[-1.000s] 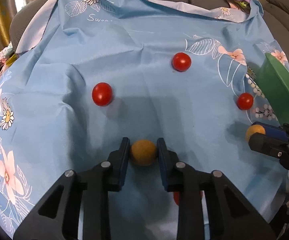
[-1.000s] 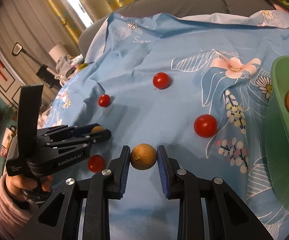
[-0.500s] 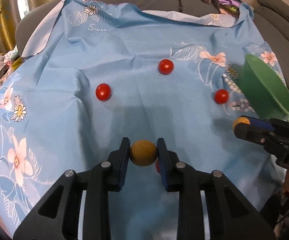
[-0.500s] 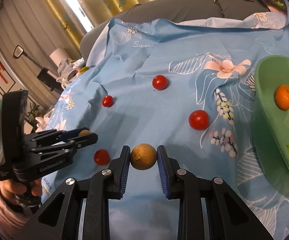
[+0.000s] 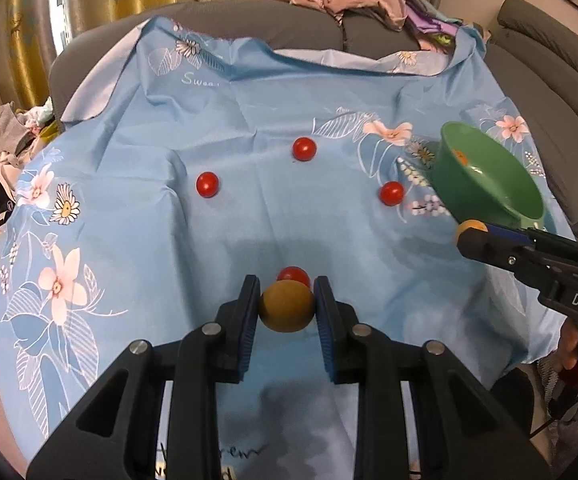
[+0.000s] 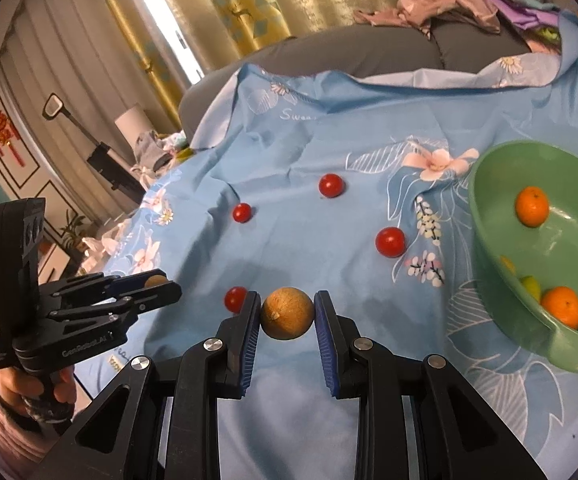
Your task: Organize fruits
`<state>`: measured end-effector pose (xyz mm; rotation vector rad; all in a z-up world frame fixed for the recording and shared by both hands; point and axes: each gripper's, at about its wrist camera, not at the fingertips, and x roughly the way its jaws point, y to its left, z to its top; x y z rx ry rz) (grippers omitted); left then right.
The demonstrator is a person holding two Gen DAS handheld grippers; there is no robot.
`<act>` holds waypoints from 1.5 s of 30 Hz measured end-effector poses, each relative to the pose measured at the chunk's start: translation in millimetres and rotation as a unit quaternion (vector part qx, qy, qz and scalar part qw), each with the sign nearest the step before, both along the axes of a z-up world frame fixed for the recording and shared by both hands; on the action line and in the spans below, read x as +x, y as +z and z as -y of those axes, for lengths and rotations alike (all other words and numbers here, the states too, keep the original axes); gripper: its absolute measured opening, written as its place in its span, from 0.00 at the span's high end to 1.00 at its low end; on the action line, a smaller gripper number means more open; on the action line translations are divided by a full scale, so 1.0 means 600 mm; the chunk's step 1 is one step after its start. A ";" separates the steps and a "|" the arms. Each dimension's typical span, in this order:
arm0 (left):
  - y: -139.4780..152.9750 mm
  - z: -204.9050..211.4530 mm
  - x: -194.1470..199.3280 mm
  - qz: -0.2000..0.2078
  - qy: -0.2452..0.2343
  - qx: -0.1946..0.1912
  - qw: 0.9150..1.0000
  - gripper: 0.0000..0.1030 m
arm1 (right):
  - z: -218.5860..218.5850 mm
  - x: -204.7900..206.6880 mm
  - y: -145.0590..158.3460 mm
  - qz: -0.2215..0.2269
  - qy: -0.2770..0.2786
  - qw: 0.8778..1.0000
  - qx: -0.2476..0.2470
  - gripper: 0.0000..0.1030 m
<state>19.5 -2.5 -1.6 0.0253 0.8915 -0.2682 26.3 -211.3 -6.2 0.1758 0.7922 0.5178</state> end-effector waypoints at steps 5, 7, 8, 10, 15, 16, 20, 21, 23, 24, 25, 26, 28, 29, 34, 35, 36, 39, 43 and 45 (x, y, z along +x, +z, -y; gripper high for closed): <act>0.021 0.007 -0.026 0.015 -0.004 -0.001 1.000 0.73 | 0.003 -0.025 0.020 0.016 0.003 1.000 0.003 0.72; 0.030 0.008 -0.034 0.021 -0.005 0.000 1.000 0.73 | 0.002 -0.033 0.027 0.022 0.004 1.000 0.004 0.72; 0.034 0.008 -0.039 0.024 -0.006 0.000 1.000 0.73 | 0.003 -0.037 0.031 0.026 0.005 1.000 0.005 0.72; 0.043 0.011 -0.048 0.032 -0.009 0.000 0.999 0.73 | 0.004 -0.046 0.037 0.032 0.007 0.999 0.006 0.72; 0.066 0.022 -0.068 0.053 -0.015 0.006 0.998 0.73 | 0.006 -0.063 0.052 0.046 0.010 0.999 0.010 0.72; 0.071 0.024 -0.072 0.057 -0.017 0.007 0.998 0.73 | 0.007 -0.066 0.055 0.049 0.011 0.999 0.011 0.72; 0.082 0.034 -0.080 0.068 -0.026 0.016 0.997 0.73 | 0.010 -0.075 0.064 0.057 0.012 0.998 0.014 0.72; 0.085 0.036 -0.081 0.070 -0.027 0.017 0.997 0.73 | 0.012 -0.078 0.065 0.059 0.012 0.998 0.015 0.72; 0.088 0.042 -0.082 0.073 -0.032 0.019 0.997 0.73 | 0.015 -0.081 0.069 0.063 0.011 0.998 0.016 0.72; 0.090 0.046 -0.083 0.075 -0.034 0.020 0.996 0.73 | 0.017 -0.082 0.071 0.065 0.011 0.998 0.017 0.72; 0.092 0.048 -0.085 0.076 -0.037 0.021 0.996 0.73 | 0.020 -0.083 0.072 0.067 0.010 0.998 0.018 0.72; 0.093 0.050 -0.085 0.077 -0.039 0.022 0.996 0.73 | 0.023 -0.084 0.073 0.069 0.009 0.997 0.019 0.72; 0.095 0.057 -0.084 0.079 -0.044 0.026 0.996 0.73 | 0.030 -0.085 0.075 0.072 0.005 0.997 0.021 0.72; 0.096 0.059 -0.085 0.080 -0.047 0.026 0.995 0.73 | 0.033 -0.086 0.076 0.073 0.003 0.997 0.022 0.72; 0.100 0.079 -0.083 0.082 -0.059 0.032 0.994 0.73 | 0.052 -0.087 0.077 0.076 -0.008 0.997 0.027 0.72; 0.100 0.083 -0.082 0.083 -0.061 0.033 0.994 0.73 | 0.055 -0.087 0.076 0.076 -0.010 0.997 0.028 0.72; 0.100 0.087 -0.081 0.083 -0.065 0.035 0.994 0.73 | 0.059 -0.087 0.076 0.076 -0.013 0.997 0.029 0.72; 0.102 0.100 -0.078 0.084 -0.073 0.038 0.993 0.73 | 0.069 -0.085 0.076 0.076 -0.019 0.996 0.032 0.72; 0.102 0.115 -0.072 0.086 -0.082 0.041 0.992 0.73 | 0.082 -0.083 0.074 0.077 -0.026 0.996 0.036 0.72; 0.100 0.120 -0.066 0.087 -0.087 0.042 0.992 0.73 | 0.088 -0.081 0.074 0.077 -0.029 0.996 0.037 0.72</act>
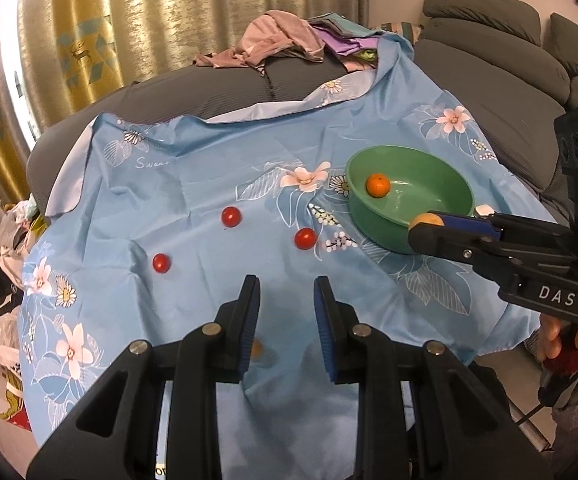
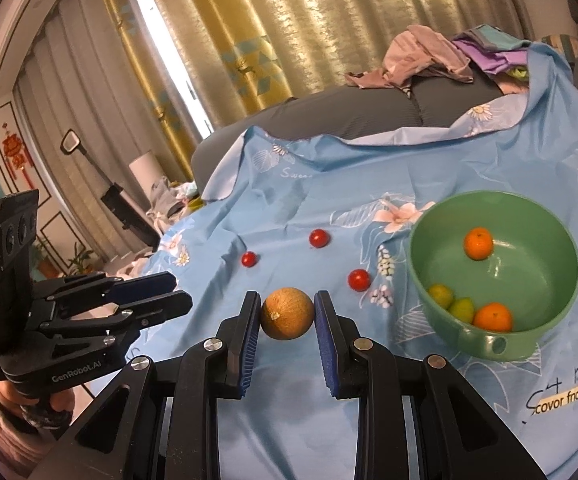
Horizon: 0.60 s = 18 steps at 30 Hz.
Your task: Organize fruits
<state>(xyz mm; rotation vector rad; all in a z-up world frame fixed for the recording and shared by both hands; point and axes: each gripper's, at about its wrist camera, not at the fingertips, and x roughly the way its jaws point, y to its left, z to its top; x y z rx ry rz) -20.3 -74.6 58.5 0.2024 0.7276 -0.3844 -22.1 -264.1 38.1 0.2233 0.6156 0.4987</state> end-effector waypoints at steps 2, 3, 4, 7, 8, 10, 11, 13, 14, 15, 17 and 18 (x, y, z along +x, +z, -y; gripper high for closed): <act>-0.003 -0.008 0.010 -0.002 0.002 -0.012 1.000 0.71 | 0.006 0.002 -0.002 -0.001 -0.004 1.000 0.002 0.72; -0.007 -0.019 0.019 -0.006 0.012 -0.021 1.000 0.71 | 0.008 0.002 -0.004 -0.002 -0.005 1.000 0.003 0.72; -0.012 -0.032 0.027 -0.011 0.017 -0.025 0.999 0.71 | 0.010 0.003 -0.006 -0.003 -0.005 1.000 0.004 0.72; -0.037 -0.079 0.058 -0.040 0.049 -0.038 0.997 0.71 | 0.011 0.007 -0.015 -0.009 -0.003 1.000 0.006 0.72; -0.046 -0.094 0.067 -0.050 0.063 -0.043 0.996 0.71 | 0.010 0.010 -0.020 -0.012 -0.002 1.000 0.006 0.72; -0.068 -0.128 0.084 -0.072 0.091 -0.050 0.992 0.68 | 0.005 0.020 -0.032 -0.021 0.004 1.000 0.010 0.72; -0.077 -0.133 0.088 -0.081 0.094 -0.051 0.991 0.66 | 0.003 0.023 -0.037 -0.025 0.007 1.000 0.010 0.72; -0.101 -0.131 0.096 -0.098 0.089 -0.044 0.990 0.62 | -0.006 0.037 -0.051 -0.036 0.013 0.999 0.010 0.72; -0.109 -0.125 0.098 -0.103 0.083 -0.040 0.990 0.62 | -0.011 0.044 -0.059 -0.043 0.016 0.999 0.011 0.72; -0.120 -0.113 0.099 -0.106 0.070 -0.039 0.991 0.61 | -0.016 0.052 -0.067 -0.049 0.018 0.999 0.010 0.72; -0.133 -0.092 0.103 -0.110 0.043 -0.036 0.992 0.61 | -0.026 0.065 -0.081 -0.059 0.024 0.998 0.010 0.72; -0.143 -0.074 0.109 -0.107 0.025 -0.026 0.994 0.61 | -0.029 0.070 -0.087 -0.064 0.027 0.998 0.010 0.72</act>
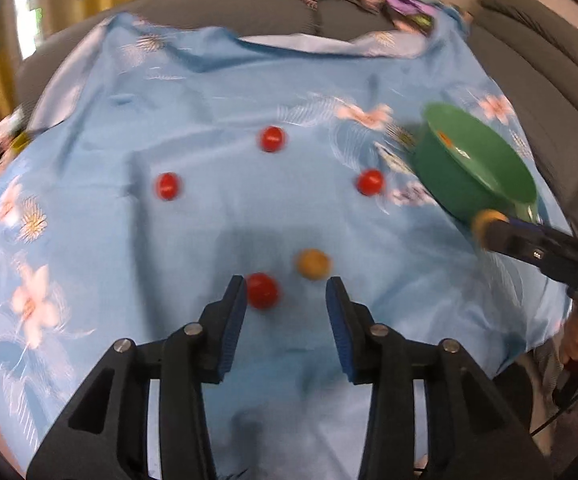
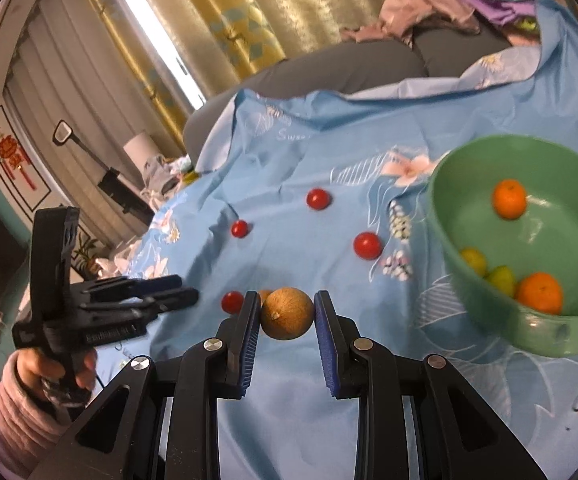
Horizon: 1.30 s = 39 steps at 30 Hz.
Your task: Organize fruits
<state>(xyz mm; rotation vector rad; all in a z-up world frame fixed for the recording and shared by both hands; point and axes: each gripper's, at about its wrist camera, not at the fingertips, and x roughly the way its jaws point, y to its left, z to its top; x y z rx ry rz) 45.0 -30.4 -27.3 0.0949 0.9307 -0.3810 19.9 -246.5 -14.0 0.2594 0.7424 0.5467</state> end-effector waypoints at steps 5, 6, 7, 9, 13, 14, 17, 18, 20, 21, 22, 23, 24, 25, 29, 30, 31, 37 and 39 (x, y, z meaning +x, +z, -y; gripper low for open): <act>-0.038 0.053 0.035 0.009 -0.046 0.041 0.998 0.61 | -0.008 0.022 -0.026 -0.019 0.003 1.000 -0.005 0.72; -0.045 0.054 0.046 0.008 -0.045 0.047 0.998 0.61 | -0.009 0.024 -0.029 -0.021 0.004 1.000 -0.005 0.72; -0.051 0.054 0.056 0.007 -0.042 0.050 0.998 0.61 | -0.008 0.025 -0.031 -0.021 0.005 1.000 -0.004 0.72; -0.063 0.046 0.078 0.002 -0.022 0.059 0.998 0.63 | -0.008 0.027 -0.033 -0.022 0.006 1.000 -0.003 0.72; -0.076 0.032 0.099 -0.013 -0.006 0.060 0.998 0.67 | -0.007 0.030 -0.039 -0.025 0.008 1.000 -0.002 0.72; -0.083 0.028 0.102 -0.021 -0.003 0.058 0.998 0.70 | -0.008 0.033 -0.040 -0.027 0.007 1.000 -0.002 0.72; -0.091 0.023 0.104 -0.026 0.001 0.045 0.999 0.73 | -0.010 0.037 -0.044 -0.030 0.006 1.000 0.000 0.72; -0.091 0.021 0.106 -0.027 0.006 0.044 0.999 0.74 | -0.010 0.038 -0.044 -0.030 0.006 1.000 0.000 0.72; -0.091 0.020 0.107 -0.027 0.011 0.044 0.999 0.74 | -0.010 0.038 -0.045 -0.032 0.006 0.999 0.000 0.72; -0.091 0.020 0.108 -0.029 0.012 0.043 0.999 0.74 | -0.010 0.038 -0.045 -0.031 0.006 0.999 0.000 0.72; -0.090 0.021 0.110 -0.033 0.012 0.041 0.999 0.74 | -0.009 0.038 -0.045 -0.031 0.006 1.000 0.000 0.72; -0.088 0.021 0.109 -0.034 0.013 0.038 0.999 0.74 | -0.009 0.038 -0.045 -0.030 0.005 1.000 -0.001 0.72; -0.083 0.024 0.109 -0.035 0.011 0.031 0.999 0.74 | -0.007 0.038 -0.044 -0.030 0.003 1.000 -0.001 0.72; -0.078 0.025 0.105 -0.034 0.008 0.026 0.999 0.74 | -0.004 0.037 -0.043 -0.029 0.000 1.000 0.000 0.72; -0.043 0.043 0.085 -0.019 -0.010 0.009 1.000 0.73 | 0.008 0.034 -0.037 -0.022 -0.009 1.000 0.002 0.72; -0.033 0.050 0.081 -0.013 -0.017 0.006 1.000 0.73 | 0.010 0.033 -0.036 -0.021 -0.011 1.000 0.003 0.72; -0.023 0.056 0.077 -0.007 -0.022 0.004 1.000 0.73 | 0.014 0.031 -0.034 -0.018 -0.014 1.000 0.004 0.72; 0.032 0.097 0.050 0.027 -0.060 -0.008 0.998 0.73 | 0.034 0.023 -0.019 -0.003 -0.028 1.000 0.010 0.72; 0.045 0.107 0.044 0.035 -0.069 -0.008 0.997 0.73 | 0.043 0.020 -0.013 0.003 -0.034 0.999 0.013 0.72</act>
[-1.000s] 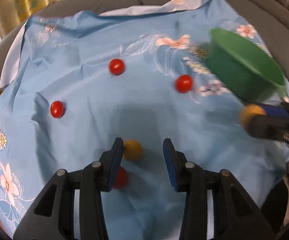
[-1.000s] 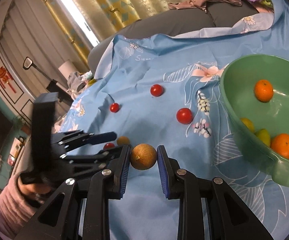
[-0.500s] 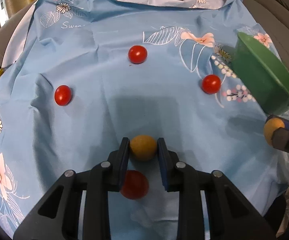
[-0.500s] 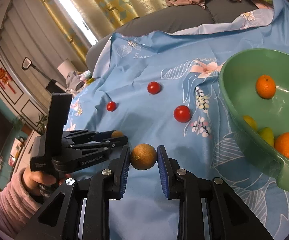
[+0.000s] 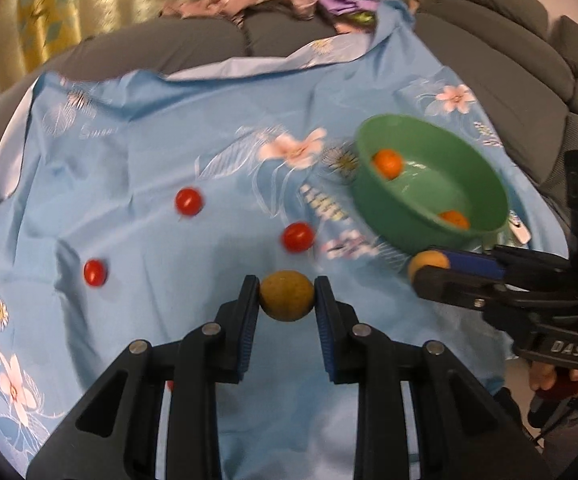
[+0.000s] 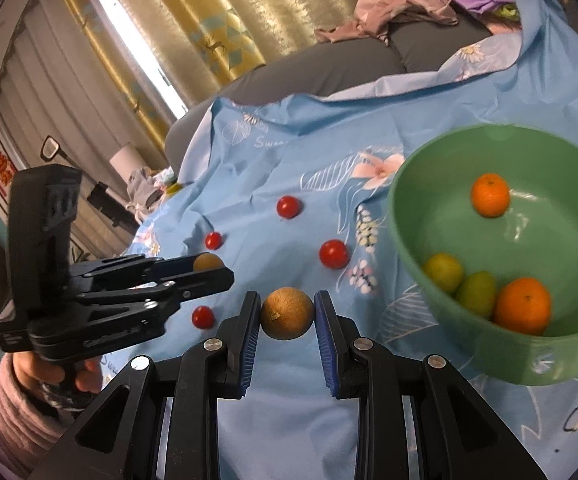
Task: Organize fruits
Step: 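Carry both kumquats over the green bowl, then open both tools to drop the kumquats into the bowl and withdraw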
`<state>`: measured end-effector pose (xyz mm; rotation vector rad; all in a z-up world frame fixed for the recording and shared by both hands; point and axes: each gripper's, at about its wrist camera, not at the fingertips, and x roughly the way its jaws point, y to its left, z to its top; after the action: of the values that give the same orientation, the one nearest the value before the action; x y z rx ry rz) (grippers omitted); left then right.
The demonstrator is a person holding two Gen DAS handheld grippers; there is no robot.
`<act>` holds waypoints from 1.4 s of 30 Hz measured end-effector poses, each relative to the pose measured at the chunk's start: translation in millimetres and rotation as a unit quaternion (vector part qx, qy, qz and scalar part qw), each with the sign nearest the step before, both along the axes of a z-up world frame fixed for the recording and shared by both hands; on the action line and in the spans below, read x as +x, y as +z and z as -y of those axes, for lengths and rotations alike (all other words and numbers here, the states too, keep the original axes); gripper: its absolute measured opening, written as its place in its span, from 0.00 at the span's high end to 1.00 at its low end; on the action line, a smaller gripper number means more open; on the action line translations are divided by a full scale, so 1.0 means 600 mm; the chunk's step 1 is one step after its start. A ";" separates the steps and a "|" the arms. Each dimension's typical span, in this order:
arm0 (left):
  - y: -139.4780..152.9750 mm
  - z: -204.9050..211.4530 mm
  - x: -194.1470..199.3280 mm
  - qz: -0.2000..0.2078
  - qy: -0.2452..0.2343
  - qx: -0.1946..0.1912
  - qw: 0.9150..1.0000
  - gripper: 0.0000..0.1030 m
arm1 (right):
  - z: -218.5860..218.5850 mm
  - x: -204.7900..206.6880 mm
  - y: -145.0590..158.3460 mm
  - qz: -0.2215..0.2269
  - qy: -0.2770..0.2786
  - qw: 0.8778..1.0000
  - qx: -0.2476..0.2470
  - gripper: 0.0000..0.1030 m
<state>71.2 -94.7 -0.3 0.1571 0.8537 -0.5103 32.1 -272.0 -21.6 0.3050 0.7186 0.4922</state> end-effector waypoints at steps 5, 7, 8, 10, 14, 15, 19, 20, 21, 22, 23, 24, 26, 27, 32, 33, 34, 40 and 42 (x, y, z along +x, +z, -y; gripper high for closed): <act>0.025 0.035 -0.006 0.017 -0.021 0.004 1.000 0.73 | 0.029 -0.009 0.013 0.015 -0.020 1.000 0.007 0.72; 0.032 0.052 -0.007 0.021 -0.032 0.004 0.999 0.73 | 0.041 -0.010 0.017 0.019 -0.029 0.999 0.009 0.72; 0.034 0.057 -0.006 0.022 -0.036 0.004 0.999 0.73 | 0.046 -0.011 0.018 0.021 -0.032 0.999 0.010 0.72; 0.039 0.075 -0.007 0.027 -0.046 0.005 0.999 0.73 | 0.060 -0.014 0.022 0.025 -0.042 0.999 0.011 0.72; 0.048 0.107 -0.006 0.030 -0.065 0.004 0.997 0.73 | 0.083 -0.019 0.027 0.032 -0.058 0.998 0.013 0.72; 0.050 0.115 -0.007 0.032 -0.069 0.004 0.997 0.73 | 0.088 -0.019 0.028 0.033 -0.062 0.997 0.014 0.72; 0.053 0.146 -0.007 0.034 -0.087 0.005 0.996 0.73 | 0.108 -0.021 0.031 0.037 -0.077 0.996 0.013 0.72; 0.053 0.153 -0.006 0.034 -0.091 0.006 0.995 0.73 | 0.113 -0.021 0.032 0.038 -0.081 0.996 0.013 0.72; 0.051 0.161 -0.004 0.033 -0.094 0.006 0.995 0.73 | 0.119 -0.022 0.032 0.038 -0.085 0.996 0.012 0.72; 0.051 0.167 -0.003 0.032 -0.097 0.006 0.995 0.73 | 0.124 -0.021 0.032 0.039 -0.089 0.995 0.011 0.72; 0.050 0.174 -0.001 0.031 -0.101 0.006 0.994 0.73 | 0.129 -0.020 0.032 0.039 -0.094 0.995 0.009 0.72; 0.050 0.179 0.000 0.031 -0.102 0.006 0.994 0.73 | 0.134 -0.020 0.032 0.040 -0.099 0.994 0.008 0.72; 0.047 0.191 0.004 0.031 -0.107 0.007 0.994 0.73 | 0.142 -0.019 0.031 0.039 -0.107 0.994 0.006 0.72; 0.044 0.198 0.008 0.029 -0.108 0.009 0.994 0.73 | 0.147 -0.018 0.030 0.038 -0.112 0.993 0.004 0.72; 0.027 0.221 0.019 0.023 -0.112 0.022 0.993 0.73 | 0.162 -0.013 0.024 0.032 -0.136 0.990 -0.018 0.72; 0.022 0.226 0.020 0.025 -0.113 0.027 0.993 0.73 | 0.164 -0.011 0.022 0.031 -0.140 0.989 -0.023 0.72; 0.019 0.229 0.020 0.026 -0.112 0.032 0.993 0.73 | 0.165 -0.009 0.020 0.028 -0.145 0.989 -0.029 0.72; 0.005 0.243 0.020 0.037 -0.114 0.057 0.991 0.73 | 0.171 -0.002 0.008 0.014 -0.157 0.987 -0.040 0.72; 0.004 0.243 0.021 0.040 -0.111 0.061 0.991 0.69 | 0.172 -0.002 0.008 0.013 -0.161 0.986 -0.044 0.72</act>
<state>83.9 -240.4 2.0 0.3867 0.7929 -0.6561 31.2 -375.0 -17.0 0.3252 0.6476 0.1565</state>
